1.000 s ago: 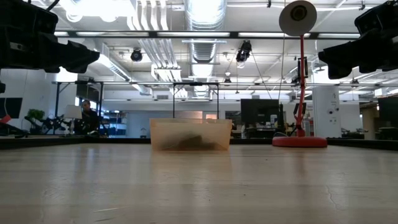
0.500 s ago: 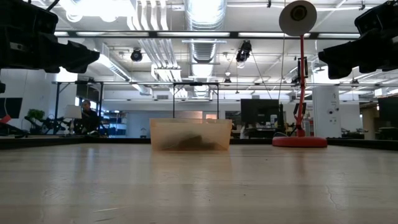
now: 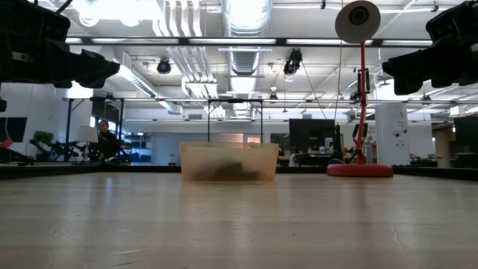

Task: Pick and place rubber bands into bin
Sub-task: Return to Home Position

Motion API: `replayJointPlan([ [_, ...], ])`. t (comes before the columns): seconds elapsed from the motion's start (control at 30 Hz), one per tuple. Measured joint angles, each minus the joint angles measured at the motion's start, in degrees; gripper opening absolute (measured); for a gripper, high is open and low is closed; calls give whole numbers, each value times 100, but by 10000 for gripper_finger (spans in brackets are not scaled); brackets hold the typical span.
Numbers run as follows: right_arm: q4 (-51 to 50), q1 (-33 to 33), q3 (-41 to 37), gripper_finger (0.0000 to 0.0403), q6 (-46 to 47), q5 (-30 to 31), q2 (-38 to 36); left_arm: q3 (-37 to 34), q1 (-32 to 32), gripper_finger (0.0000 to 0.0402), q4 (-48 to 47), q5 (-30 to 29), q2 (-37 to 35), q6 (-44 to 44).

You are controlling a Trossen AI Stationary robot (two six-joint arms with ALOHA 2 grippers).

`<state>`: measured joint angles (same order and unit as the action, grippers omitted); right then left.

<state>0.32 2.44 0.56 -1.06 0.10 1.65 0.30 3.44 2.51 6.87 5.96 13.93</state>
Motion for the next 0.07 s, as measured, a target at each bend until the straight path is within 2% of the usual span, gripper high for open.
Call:
replayJointPlan([
  [0.07,0,1,0,68,0,0,1,0,2,135,1,-1,1,0],
])
